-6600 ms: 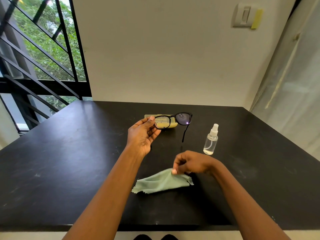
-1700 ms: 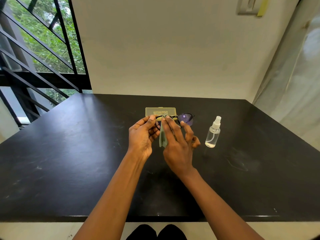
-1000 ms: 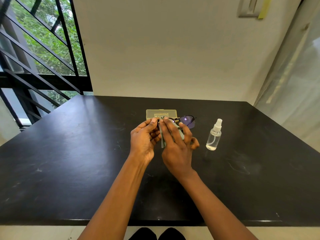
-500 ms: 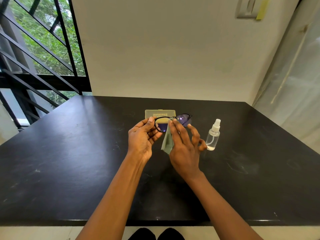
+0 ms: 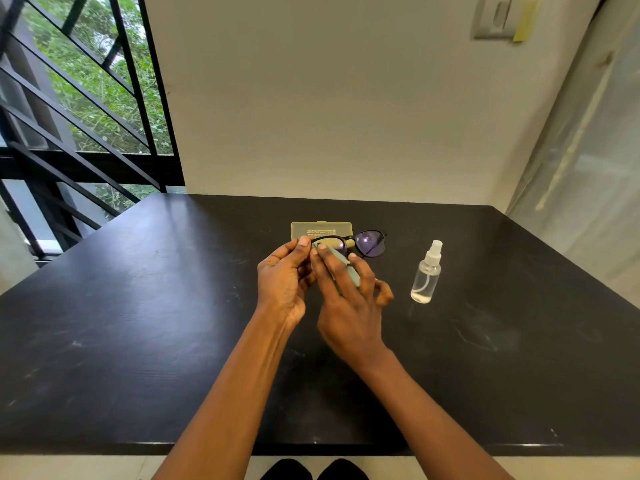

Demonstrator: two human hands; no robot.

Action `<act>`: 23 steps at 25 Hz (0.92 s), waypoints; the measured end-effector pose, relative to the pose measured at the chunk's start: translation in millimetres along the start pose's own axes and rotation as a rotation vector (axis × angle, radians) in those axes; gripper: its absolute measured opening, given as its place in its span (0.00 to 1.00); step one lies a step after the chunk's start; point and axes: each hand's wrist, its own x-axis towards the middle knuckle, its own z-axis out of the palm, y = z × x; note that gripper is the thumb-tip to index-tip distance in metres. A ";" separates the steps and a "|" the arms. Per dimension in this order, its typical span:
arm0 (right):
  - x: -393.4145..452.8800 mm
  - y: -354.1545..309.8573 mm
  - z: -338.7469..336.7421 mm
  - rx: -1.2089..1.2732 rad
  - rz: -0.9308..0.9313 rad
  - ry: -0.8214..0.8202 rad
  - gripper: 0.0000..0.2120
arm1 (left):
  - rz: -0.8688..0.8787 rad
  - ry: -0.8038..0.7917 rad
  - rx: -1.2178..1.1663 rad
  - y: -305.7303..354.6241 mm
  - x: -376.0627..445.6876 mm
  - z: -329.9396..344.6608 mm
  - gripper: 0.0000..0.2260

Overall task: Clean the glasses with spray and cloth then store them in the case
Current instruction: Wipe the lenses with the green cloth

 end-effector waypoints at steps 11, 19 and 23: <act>-9.7 9.7 -6.1 -0.081 0.091 0.014 0.31 | -0.002 -0.010 -0.010 0.2 -1.1 -1.8 0.05; 8.9 11.7 -1.2 0.054 0.138 0.011 0.26 | 0.017 -0.022 0.016 3.4 -2.0 -3.2 0.06; 8.8 14.1 1.1 0.109 0.141 0.133 0.18 | 0.009 0.001 -0.013 1.4 -1.8 -3.7 0.06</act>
